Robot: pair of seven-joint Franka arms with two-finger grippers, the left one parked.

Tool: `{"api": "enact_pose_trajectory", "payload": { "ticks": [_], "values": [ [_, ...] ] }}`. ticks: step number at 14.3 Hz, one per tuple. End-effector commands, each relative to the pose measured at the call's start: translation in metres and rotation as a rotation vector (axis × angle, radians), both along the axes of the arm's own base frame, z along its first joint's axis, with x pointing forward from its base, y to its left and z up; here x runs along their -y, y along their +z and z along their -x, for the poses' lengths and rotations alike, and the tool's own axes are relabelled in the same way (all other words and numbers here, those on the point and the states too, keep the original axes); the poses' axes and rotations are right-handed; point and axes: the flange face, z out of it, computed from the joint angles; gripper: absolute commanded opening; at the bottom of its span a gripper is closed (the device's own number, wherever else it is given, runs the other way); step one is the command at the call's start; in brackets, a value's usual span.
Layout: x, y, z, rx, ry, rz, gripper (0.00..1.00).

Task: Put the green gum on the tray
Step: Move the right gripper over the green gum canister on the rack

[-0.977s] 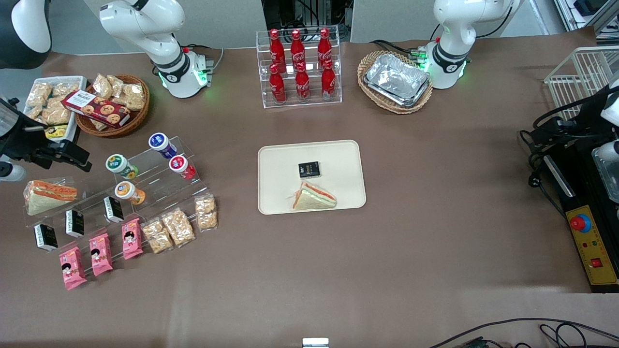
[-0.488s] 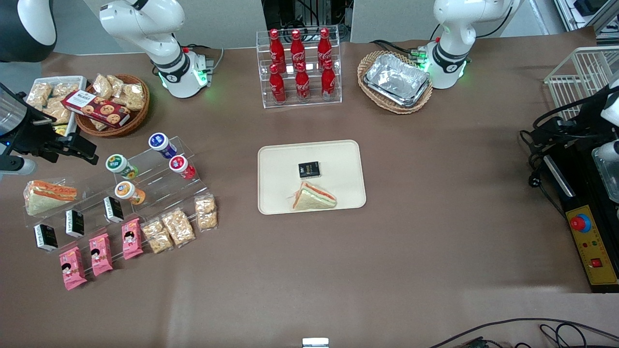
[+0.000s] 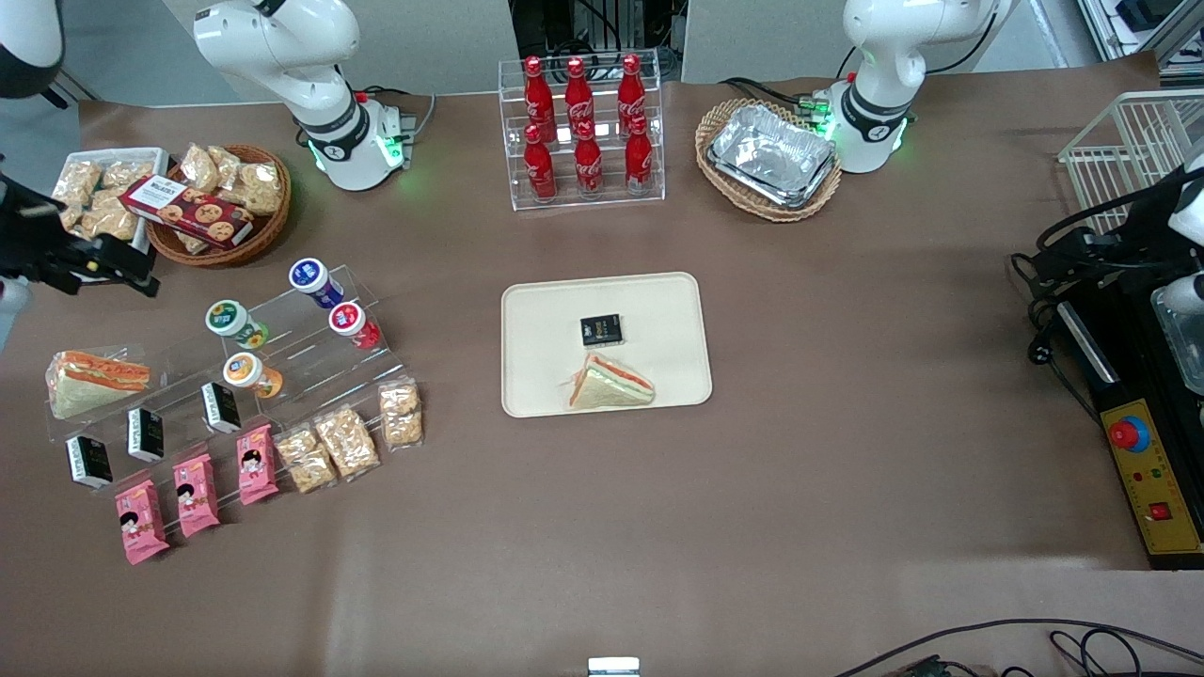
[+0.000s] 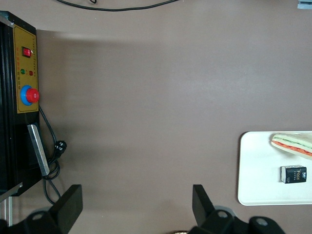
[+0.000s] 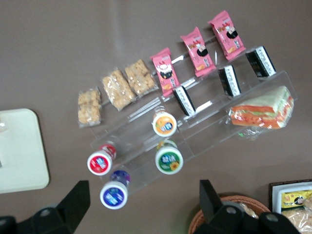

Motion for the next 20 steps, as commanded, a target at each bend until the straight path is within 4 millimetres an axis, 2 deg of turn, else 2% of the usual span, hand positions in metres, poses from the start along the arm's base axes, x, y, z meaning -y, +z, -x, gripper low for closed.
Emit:
{"api": "enact_pose_trajectory", "payload": {
  "ticks": [1,2,4,8,12,15,20],
  "values": [
    [0.031,-0.017,0.063,0.029,0.05,-0.017,1.0],
    [0.039,-0.021,0.07,0.014,0.049,-0.027,1.0],
    [0.041,-0.027,0.084,0.011,0.051,-0.024,1.0],
    [0.041,-0.029,0.083,0.007,0.051,-0.025,1.0],
    [0.034,-0.045,0.077,0.005,0.054,-0.021,1.0],
    [0.03,-0.07,0.069,0.0,0.06,-0.017,1.0],
    [0.027,-0.137,0.06,-0.027,0.063,-0.013,1.0]
  ]
}}
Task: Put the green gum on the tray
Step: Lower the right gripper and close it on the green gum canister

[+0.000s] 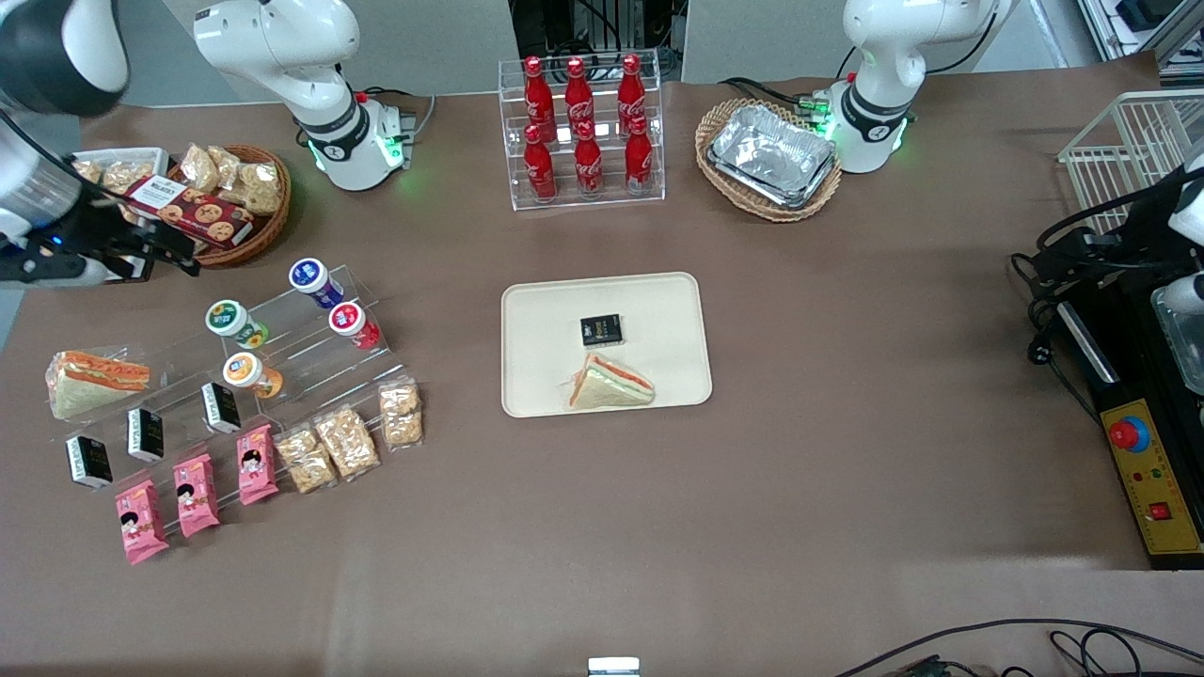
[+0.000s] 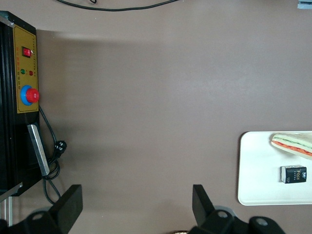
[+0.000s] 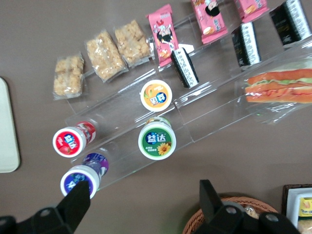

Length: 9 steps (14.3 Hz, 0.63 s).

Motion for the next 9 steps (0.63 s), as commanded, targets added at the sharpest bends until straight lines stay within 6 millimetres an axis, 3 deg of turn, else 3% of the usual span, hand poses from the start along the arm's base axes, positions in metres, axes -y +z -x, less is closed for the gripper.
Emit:
{"api": "enact_pose_trajectory", "payload": {
  "ticks": [1,4,7,9],
  "values": [
    [-0.001,-0.049,-0.003,-0.012,0.003,0.017,1.0],
    [-0.001,-0.085,0.002,-0.004,0.008,0.017,1.0],
    [-0.001,-0.111,-0.005,-0.028,0.01,0.023,1.0],
    [-0.002,-0.127,0.0,-0.022,0.011,0.023,1.0]
  ]
}}
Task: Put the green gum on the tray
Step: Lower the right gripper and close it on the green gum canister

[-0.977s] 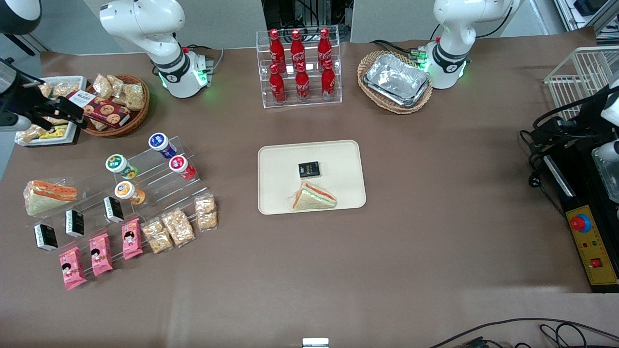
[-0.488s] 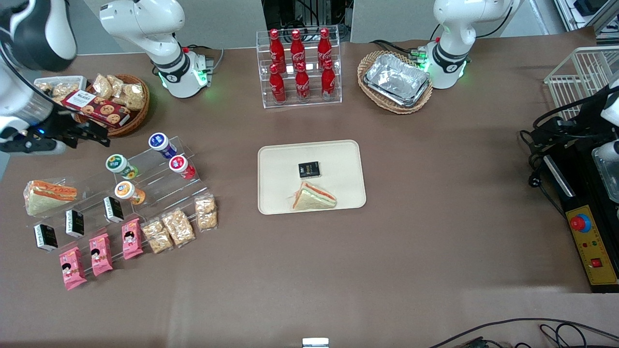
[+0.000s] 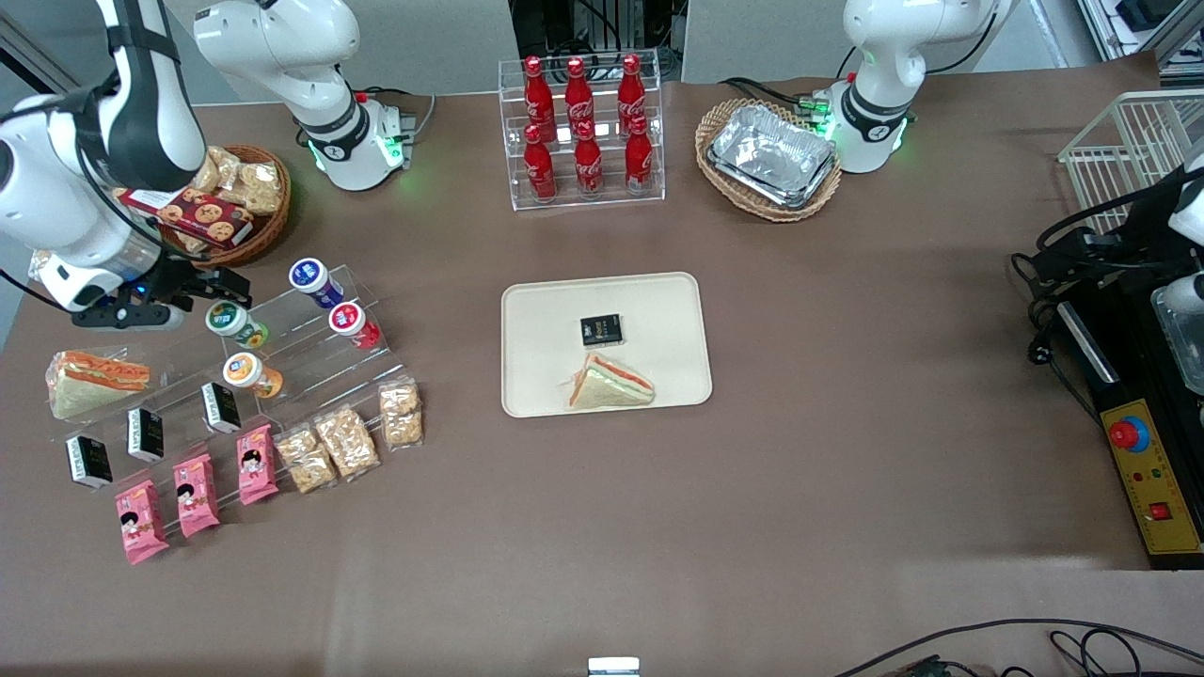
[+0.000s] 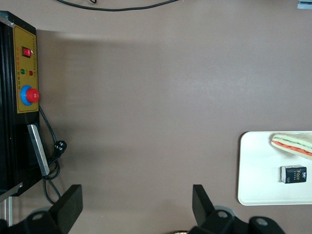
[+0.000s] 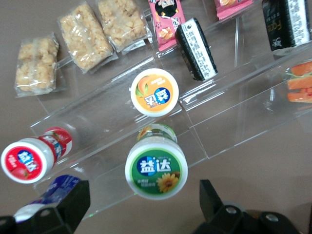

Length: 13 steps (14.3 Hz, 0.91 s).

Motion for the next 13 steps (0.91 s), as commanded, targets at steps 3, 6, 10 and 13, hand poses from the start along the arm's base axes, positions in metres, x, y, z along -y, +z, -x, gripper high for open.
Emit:
{"api": "enact_pose_trajectory", "payload": {
  "ticks": [3,6,10,13],
  "values": [
    [0.002,-0.029,0.004,0.01,0.01,0.014,1.0],
    [0.002,-0.039,0.0,0.013,0.014,0.021,0.96],
    [0.005,-0.043,-0.003,0.019,0.02,0.035,0.74],
    [0.008,-0.045,-0.006,0.031,0.014,0.038,0.63]
  ]
}}
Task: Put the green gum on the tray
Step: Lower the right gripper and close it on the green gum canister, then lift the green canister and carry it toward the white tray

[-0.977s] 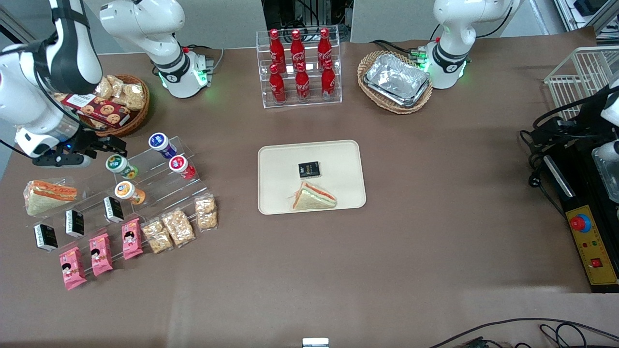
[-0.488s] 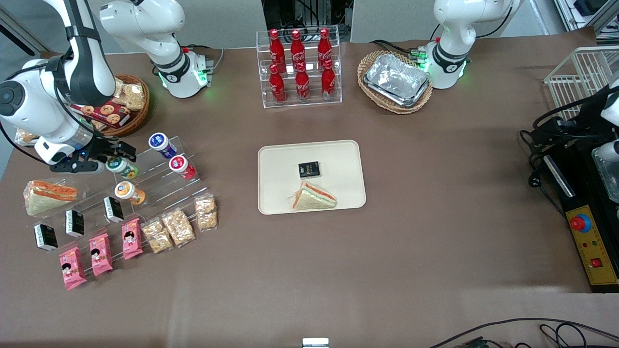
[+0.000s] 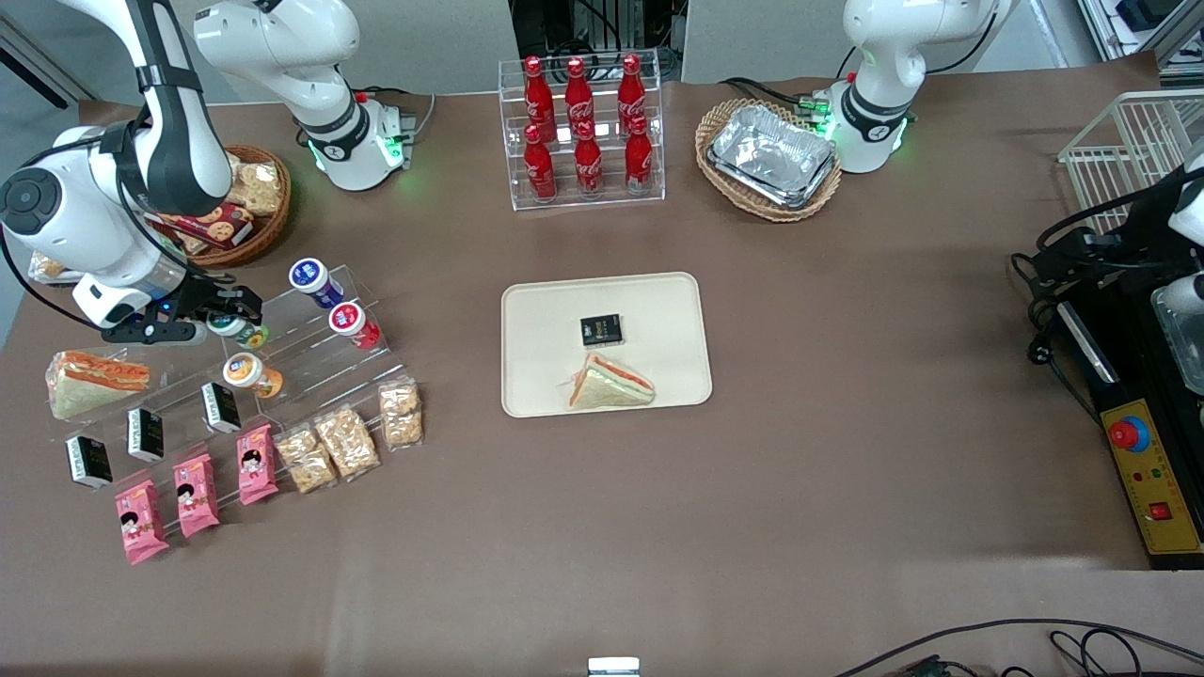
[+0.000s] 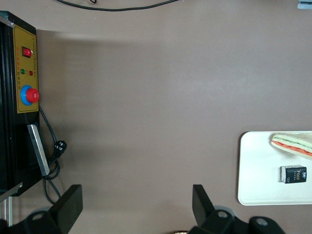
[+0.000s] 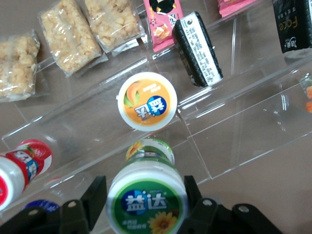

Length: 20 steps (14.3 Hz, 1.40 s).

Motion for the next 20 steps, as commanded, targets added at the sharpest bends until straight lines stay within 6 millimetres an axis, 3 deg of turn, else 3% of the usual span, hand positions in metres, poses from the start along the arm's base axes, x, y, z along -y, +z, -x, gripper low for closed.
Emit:
{"api": "enact_pose_trajectory", "payload": {
  "ticks": [1,6,8,11,13,16,18,20],
  "values": [
    [0.013,-0.003,-0.001,0.017,-0.005,0.016,0.62],
    [0.014,0.013,-0.001,0.034,0.001,0.018,0.52],
    [0.013,0.053,-0.003,0.043,0.001,0.015,0.52],
    [0.01,0.136,-0.014,-0.044,-0.002,0.009,0.52],
    [-0.02,0.18,-0.023,-0.06,0.034,0.007,0.52],
    [-0.082,0.216,-0.023,-0.055,-0.008,0.013,0.52],
    [-0.133,0.219,-0.02,-0.056,-0.042,-0.01,0.52],
    [-0.194,0.206,-0.018,-0.066,-0.097,0.002,0.52]
  ]
}}
